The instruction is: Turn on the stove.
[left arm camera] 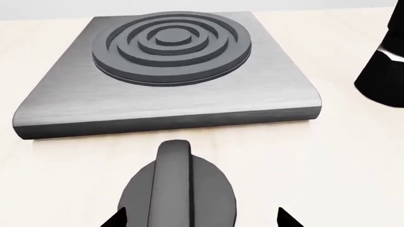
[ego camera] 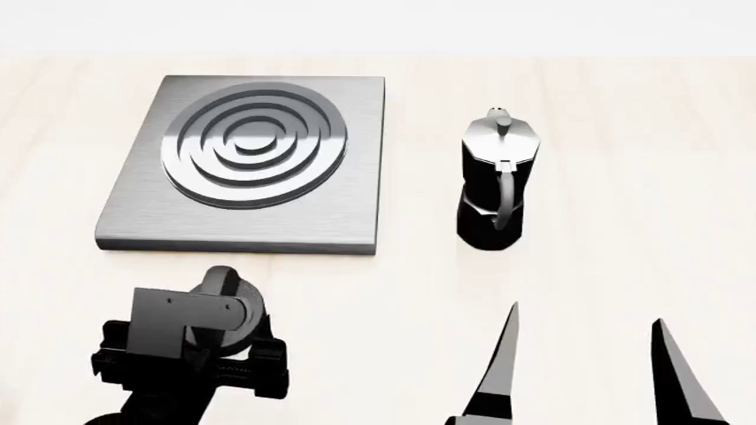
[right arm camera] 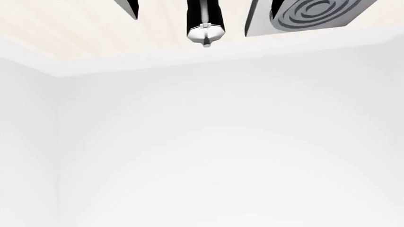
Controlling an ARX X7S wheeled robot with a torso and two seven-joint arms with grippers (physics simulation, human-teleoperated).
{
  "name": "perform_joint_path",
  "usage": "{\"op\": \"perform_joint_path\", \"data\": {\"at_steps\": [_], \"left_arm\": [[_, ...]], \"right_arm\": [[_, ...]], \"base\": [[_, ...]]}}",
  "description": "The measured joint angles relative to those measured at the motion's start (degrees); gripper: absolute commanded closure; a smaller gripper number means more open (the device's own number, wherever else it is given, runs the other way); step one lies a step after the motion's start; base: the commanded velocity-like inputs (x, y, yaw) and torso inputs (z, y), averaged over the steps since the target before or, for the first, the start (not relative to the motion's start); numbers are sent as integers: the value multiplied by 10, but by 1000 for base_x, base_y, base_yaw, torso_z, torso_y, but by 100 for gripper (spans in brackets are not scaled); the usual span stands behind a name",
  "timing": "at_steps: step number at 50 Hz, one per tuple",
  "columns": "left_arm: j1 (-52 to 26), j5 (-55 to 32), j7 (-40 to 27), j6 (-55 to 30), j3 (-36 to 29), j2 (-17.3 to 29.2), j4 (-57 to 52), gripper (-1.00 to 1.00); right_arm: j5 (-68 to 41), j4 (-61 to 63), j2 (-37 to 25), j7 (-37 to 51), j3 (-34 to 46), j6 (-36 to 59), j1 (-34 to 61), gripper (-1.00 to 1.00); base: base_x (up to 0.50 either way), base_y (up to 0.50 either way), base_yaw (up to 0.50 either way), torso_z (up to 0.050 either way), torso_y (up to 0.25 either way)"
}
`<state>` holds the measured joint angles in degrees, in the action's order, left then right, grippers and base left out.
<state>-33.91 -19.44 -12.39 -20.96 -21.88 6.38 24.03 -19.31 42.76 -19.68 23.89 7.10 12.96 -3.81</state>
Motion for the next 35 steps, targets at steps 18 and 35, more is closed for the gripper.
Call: {"op": "perform_joint_path", "data": {"at_steps": [18,35], "left_arm": [[-15,-26,4,-25,-5,-2,12,-100],[-37,-46,-4,-59,-9,-6,36,-100]], "right_arm": [[-3,2,-5,6,4,0,1,-100],[-4,1,-8,10,8,0,3,-100]], "base": [[0,0,0,0,0],[0,0,0,0,0]]}}
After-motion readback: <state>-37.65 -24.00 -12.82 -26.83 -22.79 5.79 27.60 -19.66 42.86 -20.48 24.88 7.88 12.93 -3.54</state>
